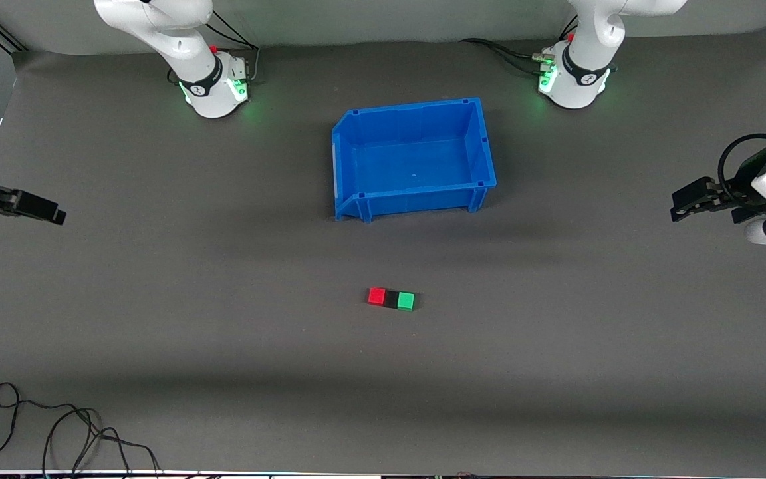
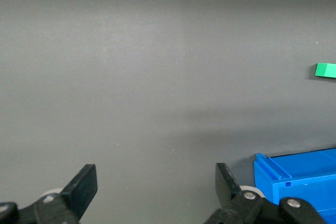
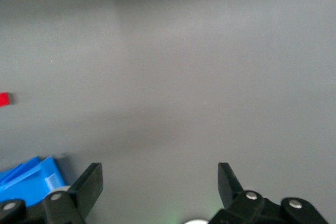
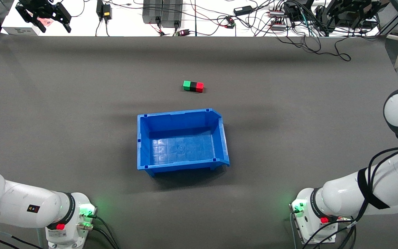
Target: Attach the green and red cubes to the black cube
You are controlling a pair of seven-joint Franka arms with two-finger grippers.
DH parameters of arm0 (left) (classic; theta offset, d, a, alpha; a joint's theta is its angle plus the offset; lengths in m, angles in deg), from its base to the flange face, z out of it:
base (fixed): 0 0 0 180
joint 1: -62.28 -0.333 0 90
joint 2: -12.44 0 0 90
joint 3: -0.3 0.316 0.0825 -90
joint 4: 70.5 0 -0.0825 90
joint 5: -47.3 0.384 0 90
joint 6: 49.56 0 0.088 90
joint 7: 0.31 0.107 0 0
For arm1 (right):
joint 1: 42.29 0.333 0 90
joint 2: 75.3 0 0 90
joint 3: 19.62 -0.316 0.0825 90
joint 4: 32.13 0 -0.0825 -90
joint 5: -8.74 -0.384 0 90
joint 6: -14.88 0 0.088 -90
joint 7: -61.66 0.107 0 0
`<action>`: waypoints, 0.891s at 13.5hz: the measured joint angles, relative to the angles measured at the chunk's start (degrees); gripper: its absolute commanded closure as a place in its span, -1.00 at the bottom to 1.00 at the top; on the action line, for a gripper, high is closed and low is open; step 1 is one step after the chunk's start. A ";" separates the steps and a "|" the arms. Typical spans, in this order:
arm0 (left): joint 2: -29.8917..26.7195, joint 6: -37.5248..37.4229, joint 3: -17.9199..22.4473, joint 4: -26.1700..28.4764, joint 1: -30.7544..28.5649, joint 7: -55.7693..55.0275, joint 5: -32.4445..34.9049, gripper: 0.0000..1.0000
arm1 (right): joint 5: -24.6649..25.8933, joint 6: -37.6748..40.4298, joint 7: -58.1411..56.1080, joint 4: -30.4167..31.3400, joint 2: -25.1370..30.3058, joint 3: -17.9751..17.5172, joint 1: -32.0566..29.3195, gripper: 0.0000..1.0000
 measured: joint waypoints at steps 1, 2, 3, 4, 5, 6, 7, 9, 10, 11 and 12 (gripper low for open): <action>-0.02 0.11 -2.24 0.17 -2.17 0.00 0.04 -1.00 | 0.00 -2.12 -0.74 3.13 1.32 0.35 0.00 -0.98; -0.01 0.19 -3.47 0.26 -3.46 0.00 0.05 -1.00 | 0.00 -3.09 -1.06 5.14 2.43 0.55 0.00 -0.98; -0.02 0.19 -3.97 0.28 -4.11 0.02 0.06 -1.00 | 0.00 -3.41 -1.17 6.32 3.34 0.62 0.01 -0.98; -0.02 0.19 -4.12 0.29 -4.38 0.03 0.07 -1.00 | 0.00 -3.58 -1.19 6.96 3.95 0.63 0.01 -0.98; -0.02 0.18 -4.15 0.30 -4.49 0.04 0.08 -1.00 | 0.00 -3.66 -1.20 7.36 4.40 0.64 0.01 -0.98; -0.02 0.18 -4.16 0.30 -4.52 0.04 0.09 -1.00 | 0.00 -3.75 -1.21 7.69 4.70 0.64 0.01 -0.99; -0.02 0.16 -4.17 0.31 -4.53 0.04 0.10 -1.00 | 0.00 -3.83 -1.23 7.96 4.87 0.64 0.02 -0.98; -0.02 0.06 -4.20 0.32 -4.54 0.04 0.13 -1.00 | 0.00 -3.96 -1.31 8.44 4.92 0.64 0.17 -0.99; -0.04 -0.18 -4.22 0.32 -4.54 0.06 0.13 -1.00 | 0.00 -4.11 -1.40 8.77 4.92 0.63 0.34 -0.99; -0.10 -0.37 -4.26 0.32 -4.54 0.07 0.13 -1.00 | 0.00 -4.59 -1.52 9.17 4.96 0.62 0.63 -0.99; -0.20 -0.42 -4.31 0.32 -4.54 0.07 0.13 -1.00 | 0.00 -5.13 -1.62 9.48 5.00 0.61 1.15 -0.99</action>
